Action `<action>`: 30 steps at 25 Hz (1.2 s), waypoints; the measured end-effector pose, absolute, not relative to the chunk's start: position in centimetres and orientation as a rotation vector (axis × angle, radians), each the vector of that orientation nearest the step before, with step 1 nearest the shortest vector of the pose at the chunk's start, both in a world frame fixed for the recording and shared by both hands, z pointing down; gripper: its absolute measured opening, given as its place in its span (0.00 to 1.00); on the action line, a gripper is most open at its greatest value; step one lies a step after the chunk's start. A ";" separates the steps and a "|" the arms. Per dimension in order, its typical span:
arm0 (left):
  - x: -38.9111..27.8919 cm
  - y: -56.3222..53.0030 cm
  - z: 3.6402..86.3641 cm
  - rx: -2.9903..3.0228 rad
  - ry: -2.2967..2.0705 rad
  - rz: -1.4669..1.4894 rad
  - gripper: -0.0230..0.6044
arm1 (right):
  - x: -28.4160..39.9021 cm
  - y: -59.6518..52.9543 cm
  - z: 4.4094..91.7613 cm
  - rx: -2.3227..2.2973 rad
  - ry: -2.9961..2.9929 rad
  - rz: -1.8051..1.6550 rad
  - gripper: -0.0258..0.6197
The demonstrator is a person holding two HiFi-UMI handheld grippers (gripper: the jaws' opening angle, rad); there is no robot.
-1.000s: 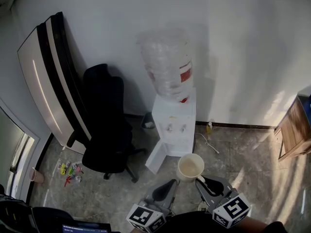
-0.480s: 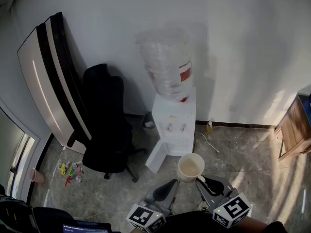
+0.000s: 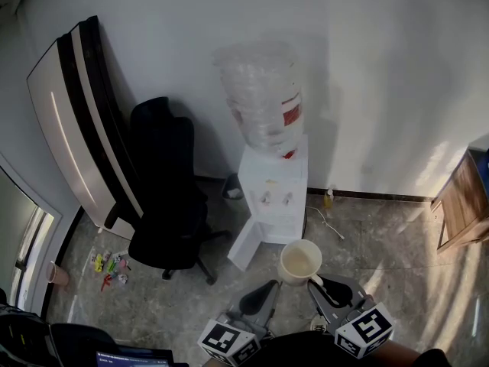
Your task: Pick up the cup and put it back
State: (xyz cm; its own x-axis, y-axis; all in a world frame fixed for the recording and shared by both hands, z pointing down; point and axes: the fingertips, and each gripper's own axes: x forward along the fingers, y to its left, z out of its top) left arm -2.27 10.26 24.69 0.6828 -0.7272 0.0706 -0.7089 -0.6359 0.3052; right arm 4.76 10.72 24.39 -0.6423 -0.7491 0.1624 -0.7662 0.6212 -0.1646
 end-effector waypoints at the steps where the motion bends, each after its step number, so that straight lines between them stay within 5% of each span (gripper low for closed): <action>1: -2.1 10.2 24.7 2.584 -1.136 -0.084 0.04 | 4.9 10.7 24.4 1.293 -2.758 0.336 0.11; 16: -0.4 10.0 24.8 2.555 -1.166 -0.065 0.04 | 7.6 10.2 24.6 1.312 -2.778 0.380 0.11; 30: 7.7 8.7 28.0 2.464 -1.184 -0.029 0.04 | 16.0 7.6 27.2 1.257 -2.751 0.456 0.11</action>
State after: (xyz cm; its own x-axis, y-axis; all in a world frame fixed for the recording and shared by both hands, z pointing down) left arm 7.72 8.68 27.96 0.6401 -0.7528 0.1538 -0.7444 -0.5581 0.3664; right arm 16.03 7.63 27.19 -0.6596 -0.7254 0.1968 -0.7501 0.6187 -0.2337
